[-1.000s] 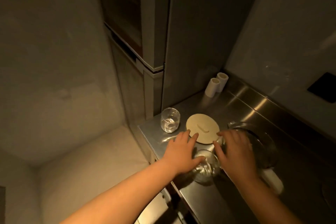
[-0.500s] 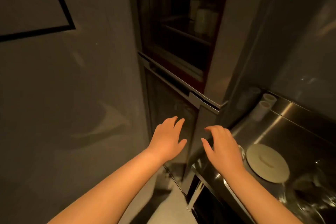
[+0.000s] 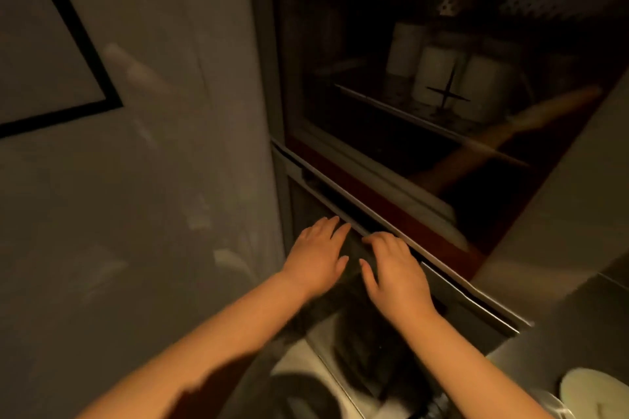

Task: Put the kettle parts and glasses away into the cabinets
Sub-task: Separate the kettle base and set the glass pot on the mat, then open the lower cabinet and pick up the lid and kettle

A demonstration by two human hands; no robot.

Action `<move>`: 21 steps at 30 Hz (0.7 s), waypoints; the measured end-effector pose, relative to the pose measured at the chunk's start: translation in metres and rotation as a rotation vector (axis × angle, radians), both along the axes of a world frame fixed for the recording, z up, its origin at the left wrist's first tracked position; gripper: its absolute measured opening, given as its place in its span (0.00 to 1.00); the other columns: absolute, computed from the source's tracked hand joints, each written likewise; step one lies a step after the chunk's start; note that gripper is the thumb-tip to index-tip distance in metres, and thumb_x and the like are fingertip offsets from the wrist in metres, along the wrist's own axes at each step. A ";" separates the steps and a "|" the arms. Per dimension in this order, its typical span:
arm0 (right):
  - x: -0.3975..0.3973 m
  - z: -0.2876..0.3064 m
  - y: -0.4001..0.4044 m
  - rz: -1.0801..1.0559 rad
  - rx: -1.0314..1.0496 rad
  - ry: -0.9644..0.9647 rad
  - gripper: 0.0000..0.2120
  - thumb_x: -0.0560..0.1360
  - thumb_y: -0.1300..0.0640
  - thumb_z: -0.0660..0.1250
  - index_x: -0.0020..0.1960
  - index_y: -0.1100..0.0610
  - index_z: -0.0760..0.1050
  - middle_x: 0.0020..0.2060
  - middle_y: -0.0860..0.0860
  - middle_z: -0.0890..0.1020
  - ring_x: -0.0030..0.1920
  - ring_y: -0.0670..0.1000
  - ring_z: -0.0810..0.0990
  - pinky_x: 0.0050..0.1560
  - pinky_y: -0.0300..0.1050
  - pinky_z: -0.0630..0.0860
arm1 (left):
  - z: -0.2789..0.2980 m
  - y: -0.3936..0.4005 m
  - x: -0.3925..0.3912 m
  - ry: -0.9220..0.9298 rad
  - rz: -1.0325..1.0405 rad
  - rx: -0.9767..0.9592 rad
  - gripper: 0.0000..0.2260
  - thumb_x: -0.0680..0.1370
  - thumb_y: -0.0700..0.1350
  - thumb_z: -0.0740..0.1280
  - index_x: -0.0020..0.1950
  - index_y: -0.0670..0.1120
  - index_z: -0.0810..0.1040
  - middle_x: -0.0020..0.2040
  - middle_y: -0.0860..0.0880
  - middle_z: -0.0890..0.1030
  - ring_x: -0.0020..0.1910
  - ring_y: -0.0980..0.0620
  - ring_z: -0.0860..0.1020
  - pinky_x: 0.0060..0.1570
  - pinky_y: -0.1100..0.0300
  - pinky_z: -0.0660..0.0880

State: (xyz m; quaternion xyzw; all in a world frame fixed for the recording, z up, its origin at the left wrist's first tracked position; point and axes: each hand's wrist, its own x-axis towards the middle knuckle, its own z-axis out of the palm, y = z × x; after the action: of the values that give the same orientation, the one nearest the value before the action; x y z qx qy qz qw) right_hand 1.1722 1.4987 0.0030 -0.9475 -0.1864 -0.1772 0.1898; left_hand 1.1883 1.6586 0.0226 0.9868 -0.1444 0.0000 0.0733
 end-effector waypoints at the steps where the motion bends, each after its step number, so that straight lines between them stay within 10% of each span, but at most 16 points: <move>1: 0.007 -0.002 0.005 -0.008 -0.003 0.010 0.17 0.72 0.55 0.68 0.59 0.58 0.73 0.53 0.53 0.77 0.53 0.54 0.76 0.53 0.47 0.75 | -0.001 0.004 0.011 -0.003 -0.013 0.006 0.28 0.80 0.51 0.58 0.78 0.48 0.51 0.78 0.46 0.52 0.76 0.46 0.51 0.74 0.52 0.51; 21: 0.026 -0.031 0.091 -0.590 -0.221 0.068 0.38 0.61 0.61 0.73 0.70 0.63 0.66 0.61 0.60 0.74 0.60 0.61 0.72 0.67 0.57 0.65 | -0.030 0.059 0.092 -0.081 -0.417 0.093 0.29 0.80 0.48 0.58 0.78 0.48 0.47 0.77 0.45 0.52 0.76 0.44 0.47 0.74 0.48 0.46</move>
State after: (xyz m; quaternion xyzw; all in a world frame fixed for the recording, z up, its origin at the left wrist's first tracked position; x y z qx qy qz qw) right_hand 1.1984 1.5897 -0.0284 -0.9810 0.0847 -0.1715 0.0321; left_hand 1.2805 1.7178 -0.0073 0.9371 -0.3481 0.0176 0.0203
